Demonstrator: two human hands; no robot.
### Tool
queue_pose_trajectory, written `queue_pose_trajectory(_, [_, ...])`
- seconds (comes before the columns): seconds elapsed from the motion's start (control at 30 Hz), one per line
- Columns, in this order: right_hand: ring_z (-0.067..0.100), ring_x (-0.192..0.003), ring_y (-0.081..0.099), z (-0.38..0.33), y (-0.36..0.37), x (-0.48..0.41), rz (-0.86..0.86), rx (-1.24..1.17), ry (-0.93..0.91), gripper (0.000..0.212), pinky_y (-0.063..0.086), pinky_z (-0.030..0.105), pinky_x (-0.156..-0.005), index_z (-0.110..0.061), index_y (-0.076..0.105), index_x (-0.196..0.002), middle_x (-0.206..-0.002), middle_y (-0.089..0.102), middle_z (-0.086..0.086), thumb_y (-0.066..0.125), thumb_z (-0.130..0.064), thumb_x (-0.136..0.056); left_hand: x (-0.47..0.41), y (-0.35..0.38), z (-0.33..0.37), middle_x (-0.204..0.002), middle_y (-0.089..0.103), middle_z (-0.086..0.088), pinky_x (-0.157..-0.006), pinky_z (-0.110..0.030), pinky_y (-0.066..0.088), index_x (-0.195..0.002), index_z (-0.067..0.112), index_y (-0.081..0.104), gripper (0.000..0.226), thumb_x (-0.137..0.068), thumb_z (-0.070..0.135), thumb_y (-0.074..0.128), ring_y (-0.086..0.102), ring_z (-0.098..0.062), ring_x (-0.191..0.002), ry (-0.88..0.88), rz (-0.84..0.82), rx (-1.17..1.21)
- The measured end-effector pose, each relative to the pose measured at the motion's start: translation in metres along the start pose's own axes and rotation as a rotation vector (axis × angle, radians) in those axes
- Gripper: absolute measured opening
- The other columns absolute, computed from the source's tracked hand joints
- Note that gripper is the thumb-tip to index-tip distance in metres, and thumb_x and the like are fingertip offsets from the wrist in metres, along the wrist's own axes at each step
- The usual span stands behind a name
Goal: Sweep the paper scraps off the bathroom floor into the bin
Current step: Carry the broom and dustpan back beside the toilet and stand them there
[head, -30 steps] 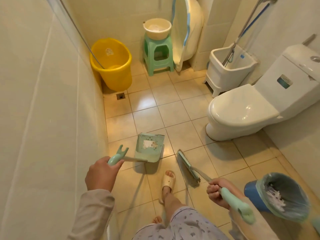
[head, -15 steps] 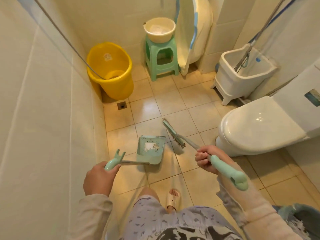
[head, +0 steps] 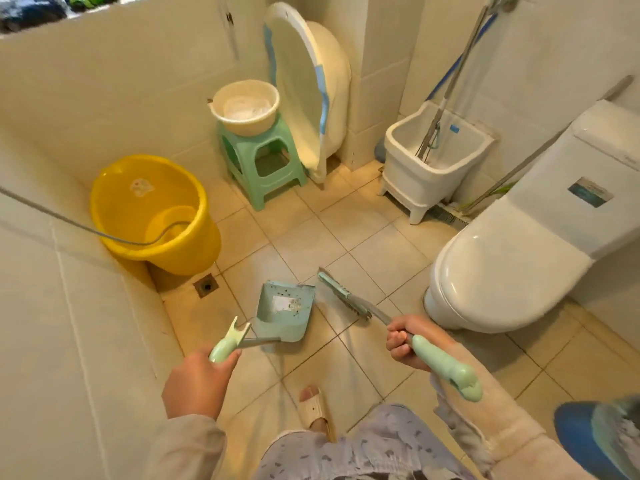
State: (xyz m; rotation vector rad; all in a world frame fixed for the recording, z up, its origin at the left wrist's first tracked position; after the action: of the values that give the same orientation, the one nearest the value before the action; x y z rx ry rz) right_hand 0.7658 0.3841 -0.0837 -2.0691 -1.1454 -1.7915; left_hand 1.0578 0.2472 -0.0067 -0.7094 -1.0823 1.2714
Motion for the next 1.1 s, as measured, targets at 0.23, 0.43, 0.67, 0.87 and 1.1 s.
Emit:
queue_pose_trajectory(0.23, [0.007, -0.022, 0.033, -0.031, 0.013, -0.017, 0.099, -0.176, -0.056, 0.031, 0.027, 0.010, -0.025, -0.013, 0.032, -0.063, -0.032, 0.035, 0.000, 0.027, 0.001, -0.091, -0.107, -0.008, 0.080, -0.064, 0.059, -0.006, -0.041, -0.020, 0.028, -0.103, 0.011, 0.071, 0.038, -0.082, 0.042, 0.064, 0.048, -0.019, -0.053, 0.208, -0.051, -0.063])
queue_pose_trajectory(0.43, [0.009, -0.019, 0.033, -0.087, 0.016, -0.040, 0.153, -0.310, -0.084, 0.030, 0.027, 0.008, -0.025, -0.014, 0.032, -0.066, -0.030, 0.035, 0.000, 0.025, 0.001, -0.091, -0.172, 0.014, 0.155, -0.063, 0.057, -0.003, -0.041, -0.018, 0.030, -0.102, 0.017, 0.071, 0.031, -0.081, 0.040, 0.067, 0.047, -0.016, -0.054, 0.342, -0.082, -0.070])
queue_pose_trajectory(0.67, [0.008, -0.018, 0.032, -0.187, 0.022, -0.060, 0.163, -0.366, -0.119, 0.027, 0.026, 0.007, -0.025, -0.012, 0.035, -0.072, -0.029, 0.034, -0.001, 0.025, -0.002, -0.094, -0.231, 0.051, 0.248, -0.061, 0.062, 0.001, -0.049, -0.023, 0.048, -0.089, 0.017, 0.070, 0.028, -0.080, 0.044, 0.066, 0.057, -0.016, -0.056, 0.473, -0.165, -0.142])
queue_pose_trajectory(0.87, [0.006, -0.019, 0.031, -0.266, 0.029, -0.057, 0.159, -0.479, -0.217, 0.026, 0.024, 0.007, -0.026, -0.014, 0.032, -0.071, -0.030, 0.034, -0.002, 0.027, -0.002, -0.094, -0.268, 0.067, 0.317, -0.052, 0.050, 0.007, -0.042, -0.018, 0.031, -0.070, 0.025, 0.057, 0.025, -0.081, 0.045, 0.064, 0.046, -0.010, -0.049, 0.559, -0.236, -0.162])
queue_pose_trajectory(1.1, [0.006, -0.019, 0.030, -0.310, 0.040, -0.073, 0.217, -0.585, -0.256, 0.030, 0.022, 0.007, -0.025, -0.013, 0.030, -0.067, -0.030, 0.034, -0.002, 0.026, -0.002, -0.094, -0.324, 0.080, 0.393, -0.060, 0.057, 0.002, -0.047, -0.021, 0.036, -0.074, 0.023, 0.062, 0.026, -0.082, 0.048, 0.061, 0.057, -0.020, -0.063, 0.732, -0.328, -0.264])
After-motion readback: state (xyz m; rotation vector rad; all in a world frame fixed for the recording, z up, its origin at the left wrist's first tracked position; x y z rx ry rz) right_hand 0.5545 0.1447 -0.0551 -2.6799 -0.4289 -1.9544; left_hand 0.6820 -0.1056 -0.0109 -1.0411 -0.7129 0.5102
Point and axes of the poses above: each hand's wrist, its own x-axis away from the middle knuckle, its own y-axis out of the palm, z = x × y, the point moved 7 cm from there along -x, towards the middle knuckle
